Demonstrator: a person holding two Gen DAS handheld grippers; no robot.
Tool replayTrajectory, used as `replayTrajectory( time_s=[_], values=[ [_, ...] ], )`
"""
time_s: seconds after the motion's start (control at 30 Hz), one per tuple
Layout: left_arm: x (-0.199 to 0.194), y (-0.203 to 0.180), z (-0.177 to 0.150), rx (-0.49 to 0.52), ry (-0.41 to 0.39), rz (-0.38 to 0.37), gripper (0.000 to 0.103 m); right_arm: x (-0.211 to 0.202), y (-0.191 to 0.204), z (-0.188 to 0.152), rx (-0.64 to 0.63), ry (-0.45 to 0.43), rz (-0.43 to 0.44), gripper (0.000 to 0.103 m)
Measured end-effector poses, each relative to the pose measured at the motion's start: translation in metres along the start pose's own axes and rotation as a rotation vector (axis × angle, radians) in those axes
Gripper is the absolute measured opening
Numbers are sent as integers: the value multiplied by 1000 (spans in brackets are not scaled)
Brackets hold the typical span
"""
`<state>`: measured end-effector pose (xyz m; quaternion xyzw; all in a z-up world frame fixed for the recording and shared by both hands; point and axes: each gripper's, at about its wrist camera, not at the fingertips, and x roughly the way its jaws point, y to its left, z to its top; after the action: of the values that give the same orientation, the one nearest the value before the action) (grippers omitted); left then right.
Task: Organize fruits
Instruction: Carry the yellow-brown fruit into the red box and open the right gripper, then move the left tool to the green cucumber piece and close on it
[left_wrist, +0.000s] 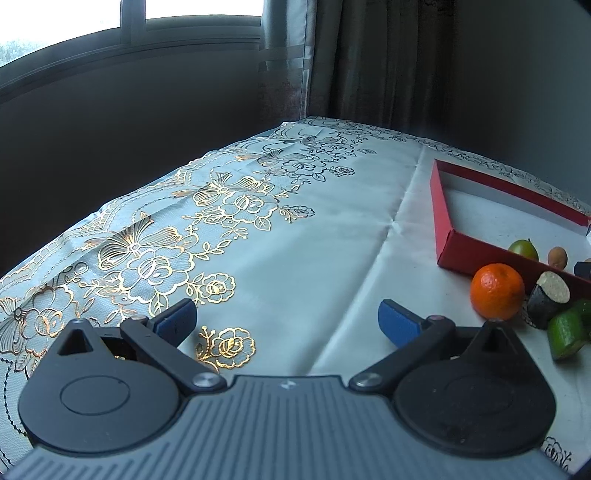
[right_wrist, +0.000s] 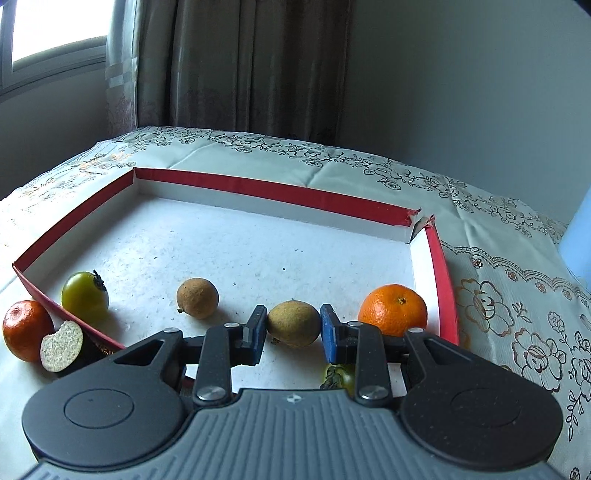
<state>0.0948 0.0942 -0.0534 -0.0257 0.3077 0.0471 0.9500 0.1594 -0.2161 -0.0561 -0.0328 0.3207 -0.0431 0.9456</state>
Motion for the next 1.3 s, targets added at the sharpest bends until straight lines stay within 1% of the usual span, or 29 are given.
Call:
replayTrajectory(
  time_s=[0.07,0.13,0.2,0.27,0.43,0.47,0.5,0.53,0.57,0.6,0.67,0.77,0.83,0.93,1.0,1.03,1.07,1.1,1.2,1.3],
  values=[
    [0,0,0,1,-1,-1,103,-1,-1,0,3,-1,-5,31],
    [0,1,0,1,0,0,103,-2,-2,0,9,-4,-3,35],
    [0,1,0,0,0,1,103,-5,-3,1,15,-16,-5,43],
    [0,2,0,-1,1,4,103,-10,-5,2,22,-35,-1,46],
    [0,1,0,-2,2,14,103,-30,-15,3,46,-79,25,46],
    [0,1,1,-4,2,16,103,-37,-18,2,51,-92,29,49],
    [0,1,1,-5,1,18,103,-44,-22,0,57,-106,33,56],
    [0,1,1,-7,0,21,103,-52,-27,-3,65,-122,37,61],
    [-1,1,0,-9,-2,24,103,-60,-33,-8,70,-142,41,71],
    [-1,1,0,-11,-5,27,103,-69,-40,-13,74,-160,37,75],
    [-3,-1,0,-6,-15,28,103,-84,-55,-25,86,-179,23,75],
    [-12,-8,-2,36,-55,19,103,-98,-83,-45,111,-158,12,76],
    [-22,-19,-4,81,-82,-8,103,-101,-101,-59,125,-129,-8,81],
    [-44,-44,-9,145,-105,-115,103,-100,-123,-83,151,-90,-41,82],
    [-58,-65,-10,196,-131,-173,103,-97,-139,-94,219,-59,-31,82],
    [-63,-75,-10,215,-141,-191,103,-99,-144,-96,257,-60,-15,82],
    [-68,-88,-10,236,-145,-204,103,-100,-147,-97,273,-76,-7,82],
    [-70,-98,-10,251,-143,-210,103,-100,-148,-97,275,-82,-1,84],
    [-75,-128,-11,294,-140,-245,103,-95,-147,-97,270,-55,6,85],
    [-72,-154,-15,334,-124,-228,103,-95,-148,-97,274,-60,20,85]
  ],
)
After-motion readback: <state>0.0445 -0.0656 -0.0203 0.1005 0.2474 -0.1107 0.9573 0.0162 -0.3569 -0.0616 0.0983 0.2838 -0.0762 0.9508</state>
